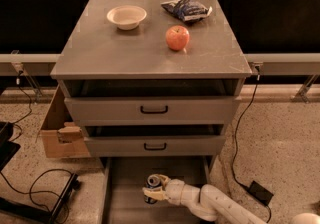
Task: Place pepsi can into bottom drawer
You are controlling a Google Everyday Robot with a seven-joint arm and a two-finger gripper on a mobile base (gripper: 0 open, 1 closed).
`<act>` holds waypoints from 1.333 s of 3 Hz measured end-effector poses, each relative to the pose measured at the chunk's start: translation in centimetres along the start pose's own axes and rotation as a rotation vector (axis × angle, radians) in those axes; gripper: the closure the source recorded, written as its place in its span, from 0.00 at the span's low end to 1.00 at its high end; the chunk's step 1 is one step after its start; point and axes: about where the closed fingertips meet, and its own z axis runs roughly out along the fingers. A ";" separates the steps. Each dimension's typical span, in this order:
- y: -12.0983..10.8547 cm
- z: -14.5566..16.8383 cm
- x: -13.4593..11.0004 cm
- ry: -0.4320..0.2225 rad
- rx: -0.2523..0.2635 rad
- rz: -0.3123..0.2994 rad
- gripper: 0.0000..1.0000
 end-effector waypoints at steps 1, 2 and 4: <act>-0.1 2.3 2.9 -0.013 0.000 -0.062 1.00; -0.3 4.8 5.9 -0.025 -0.040 -0.124 1.00; -2.0 9.5 10.4 -0.002 -0.076 -0.252 1.00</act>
Offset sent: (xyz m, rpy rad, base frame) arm 0.0202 0.0615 -0.1072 -0.0200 -0.2136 0.1106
